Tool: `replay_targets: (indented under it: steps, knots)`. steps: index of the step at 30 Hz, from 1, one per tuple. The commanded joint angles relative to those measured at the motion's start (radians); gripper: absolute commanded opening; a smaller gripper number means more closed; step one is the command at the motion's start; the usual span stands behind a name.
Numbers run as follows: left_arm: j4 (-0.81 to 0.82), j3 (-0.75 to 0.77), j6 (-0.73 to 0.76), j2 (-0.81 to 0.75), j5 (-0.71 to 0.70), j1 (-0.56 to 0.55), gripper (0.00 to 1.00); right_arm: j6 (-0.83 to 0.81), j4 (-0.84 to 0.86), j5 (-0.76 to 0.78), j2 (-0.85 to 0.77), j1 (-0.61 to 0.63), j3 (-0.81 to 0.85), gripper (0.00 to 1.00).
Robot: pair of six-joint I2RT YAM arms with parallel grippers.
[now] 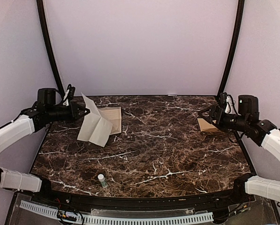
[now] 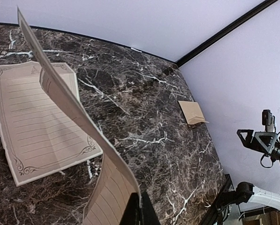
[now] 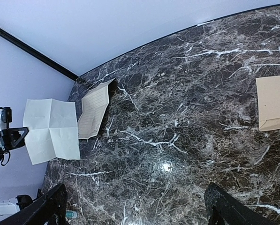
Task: Place the letter into the envelope and seal it
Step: Pick up the letter from the center of the board.
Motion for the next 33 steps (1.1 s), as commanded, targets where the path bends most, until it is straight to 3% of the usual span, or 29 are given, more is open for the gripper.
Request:
replay_targets:
  steps: [1, 12, 22, 33]
  knots:
    - [-0.086, 0.085, -0.037, -0.075, -0.024, -0.075, 0.0, 0.04, 0.006, 0.042, -0.04, 0.054, 0.053, 0.99]
    - [-0.031, 0.208, -0.18, -0.096, -0.029, -0.328, 0.0, 0.184, 0.16, 0.096, -0.016, 0.295, 0.04, 0.99]
    - [0.169, 0.305, -0.247, -0.04, -0.089, -0.654, 0.0, 0.354, 0.602, 0.013, 0.042, 0.546, -0.074, 0.99]
    - [0.233, 0.344, -0.277, -0.009, -0.068, -0.74, 0.0, 0.343, 0.747, -0.021, 0.048, 0.666, -0.088, 0.99]
